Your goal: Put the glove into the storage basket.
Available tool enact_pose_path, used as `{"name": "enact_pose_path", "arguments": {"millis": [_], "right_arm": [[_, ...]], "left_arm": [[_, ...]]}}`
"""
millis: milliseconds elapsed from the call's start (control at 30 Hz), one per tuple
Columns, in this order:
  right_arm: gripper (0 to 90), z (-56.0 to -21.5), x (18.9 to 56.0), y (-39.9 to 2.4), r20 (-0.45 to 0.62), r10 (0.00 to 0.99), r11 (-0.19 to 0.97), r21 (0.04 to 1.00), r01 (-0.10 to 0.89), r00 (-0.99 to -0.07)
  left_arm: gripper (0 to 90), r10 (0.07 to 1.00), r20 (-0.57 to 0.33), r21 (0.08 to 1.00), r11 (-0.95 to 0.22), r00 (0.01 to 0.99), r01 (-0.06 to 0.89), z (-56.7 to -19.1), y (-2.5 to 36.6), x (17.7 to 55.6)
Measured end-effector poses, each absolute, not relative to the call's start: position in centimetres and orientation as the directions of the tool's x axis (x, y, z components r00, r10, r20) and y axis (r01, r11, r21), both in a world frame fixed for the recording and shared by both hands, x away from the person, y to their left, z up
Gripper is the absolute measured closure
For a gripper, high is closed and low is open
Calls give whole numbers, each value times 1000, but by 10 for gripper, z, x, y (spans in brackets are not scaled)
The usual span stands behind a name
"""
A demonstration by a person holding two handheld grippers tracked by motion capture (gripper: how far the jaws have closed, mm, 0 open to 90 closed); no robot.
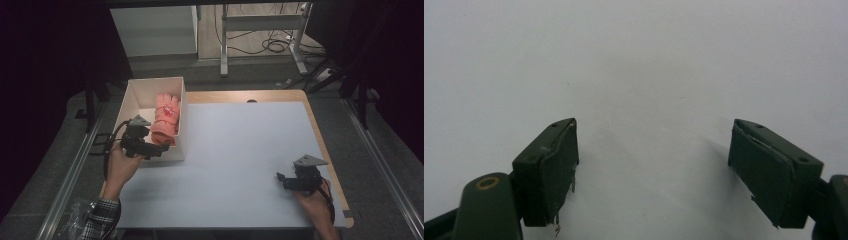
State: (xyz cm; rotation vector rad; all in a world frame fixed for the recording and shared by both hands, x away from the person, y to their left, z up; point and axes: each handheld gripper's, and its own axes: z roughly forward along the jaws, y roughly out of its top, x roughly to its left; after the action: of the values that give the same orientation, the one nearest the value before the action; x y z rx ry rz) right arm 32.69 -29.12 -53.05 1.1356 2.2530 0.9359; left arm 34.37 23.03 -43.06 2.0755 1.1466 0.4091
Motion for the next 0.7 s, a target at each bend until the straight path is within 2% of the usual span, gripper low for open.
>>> {"name": "enact_pose_path", "arguments": {"millis": [700], "right_arm": [[202, -530, 327, -291, -86, 823, 431, 738, 520, -561]], "left_arm": [[37, 797, -78, 738, -358, 599, 572, -439, 210, 321]]}}
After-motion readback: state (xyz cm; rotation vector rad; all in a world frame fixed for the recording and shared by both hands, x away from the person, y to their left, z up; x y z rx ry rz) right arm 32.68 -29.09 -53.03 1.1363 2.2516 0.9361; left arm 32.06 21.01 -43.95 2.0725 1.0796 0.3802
